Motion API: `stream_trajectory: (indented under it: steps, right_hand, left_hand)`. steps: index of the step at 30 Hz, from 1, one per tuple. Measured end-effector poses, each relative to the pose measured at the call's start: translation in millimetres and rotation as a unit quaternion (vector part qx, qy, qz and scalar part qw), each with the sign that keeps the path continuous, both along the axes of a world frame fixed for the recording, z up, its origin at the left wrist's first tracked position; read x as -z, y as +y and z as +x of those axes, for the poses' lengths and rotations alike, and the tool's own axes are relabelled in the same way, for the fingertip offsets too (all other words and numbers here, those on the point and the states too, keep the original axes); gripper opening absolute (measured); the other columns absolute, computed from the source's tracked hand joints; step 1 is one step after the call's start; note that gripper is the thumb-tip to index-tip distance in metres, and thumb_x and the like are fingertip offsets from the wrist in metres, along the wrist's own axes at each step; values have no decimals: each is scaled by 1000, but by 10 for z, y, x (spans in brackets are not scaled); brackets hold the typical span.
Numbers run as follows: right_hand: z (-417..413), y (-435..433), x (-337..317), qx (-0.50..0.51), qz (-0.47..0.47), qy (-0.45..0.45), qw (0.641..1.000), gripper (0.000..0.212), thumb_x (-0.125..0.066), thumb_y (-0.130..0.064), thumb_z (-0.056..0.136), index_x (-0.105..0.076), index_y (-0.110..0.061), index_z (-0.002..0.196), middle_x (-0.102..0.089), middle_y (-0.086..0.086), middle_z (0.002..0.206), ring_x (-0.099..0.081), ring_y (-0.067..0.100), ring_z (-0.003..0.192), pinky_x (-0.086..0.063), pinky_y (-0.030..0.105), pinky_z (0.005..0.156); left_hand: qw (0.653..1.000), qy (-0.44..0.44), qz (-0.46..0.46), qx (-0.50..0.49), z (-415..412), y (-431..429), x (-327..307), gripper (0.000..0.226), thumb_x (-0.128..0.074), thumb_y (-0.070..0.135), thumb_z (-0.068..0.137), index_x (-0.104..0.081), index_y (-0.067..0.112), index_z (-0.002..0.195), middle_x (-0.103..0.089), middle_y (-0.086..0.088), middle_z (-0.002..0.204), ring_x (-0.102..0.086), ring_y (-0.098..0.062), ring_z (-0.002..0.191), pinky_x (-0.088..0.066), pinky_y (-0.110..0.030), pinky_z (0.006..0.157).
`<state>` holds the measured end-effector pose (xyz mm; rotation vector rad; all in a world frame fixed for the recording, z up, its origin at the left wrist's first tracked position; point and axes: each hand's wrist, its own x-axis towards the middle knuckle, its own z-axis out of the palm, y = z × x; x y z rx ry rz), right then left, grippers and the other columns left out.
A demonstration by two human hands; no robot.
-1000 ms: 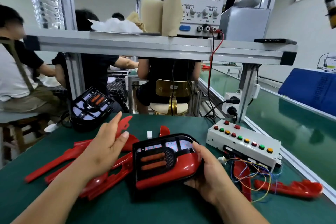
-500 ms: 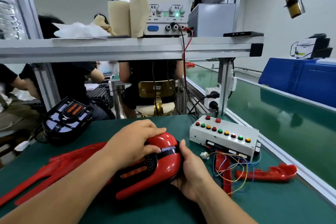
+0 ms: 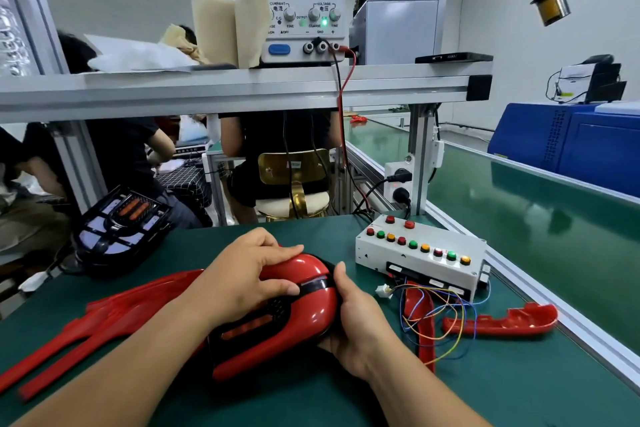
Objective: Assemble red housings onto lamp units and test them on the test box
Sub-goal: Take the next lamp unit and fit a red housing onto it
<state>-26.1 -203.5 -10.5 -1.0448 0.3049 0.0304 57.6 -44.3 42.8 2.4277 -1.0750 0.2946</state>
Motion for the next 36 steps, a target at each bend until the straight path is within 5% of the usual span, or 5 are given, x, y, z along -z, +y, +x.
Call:
stream_trajectory:
  steps: [8, 12, 16, 21, 36]
  right_hand:
    - [-28, 29, 29, -17, -61, -69, 996, 56, -70, -64, 65, -69, -27, 107, -74, 9, 99, -68, 20, 80, -57, 40, 74]
    - [-36, 39, 21, -13, -43, -79, 996, 52, -74, -56, 67, -68, -27, 109, -75, 7, 99, -70, 19, 77, -57, 36, 69]
    - [-32, 37, 27, -12, -44, -85, 995, 47, -72, -55, 70, -67, -28, 109, -75, 7, 97, -71, 20, 75, -58, 34, 65]
    - [-25, 44, 38, -13, -53, -89, 994, 43, -75, -52, 66, -70, -29, 102, -75, 7, 98, -69, 18, 73, -54, 33, 66]
    - [-22, 51, 41, -24, -81, -79, 993, 58, -72, -58, 67, -68, -23, 113, -74, 11, 105, -70, 24, 80, -57, 40, 72]
  left_hand:
    - [997, -25, 65, 33, -44, -24, 14, 66, -45, 67, 80, -36, 49, 143, -30, 29, 111, -30, -1, 109, -23, -12, 99]
    - [997, -62, 5, 33, -107, 58, -39, 57, -44, 49, 97, -19, 40, 147, -33, 25, 126, -31, 2, 121, -22, -17, 109]
    - [994, -42, -92, -36, -125, 467, 16, 32, -56, 60, 87, -55, 51, 118, -47, 29, 120, -44, 3, 116, -30, -17, 97]
    - [987, -21, -149, -58, -258, 592, 345, 29, -74, 16, 84, -71, 35, 106, -63, 19, 109, -53, 9, 109, -32, 0, 91]
    - [987, -46, -135, -71, -225, 620, 350, 26, -61, 16, 94, -68, 18, 119, -63, 17, 114, -58, -3, 107, -36, -6, 91]
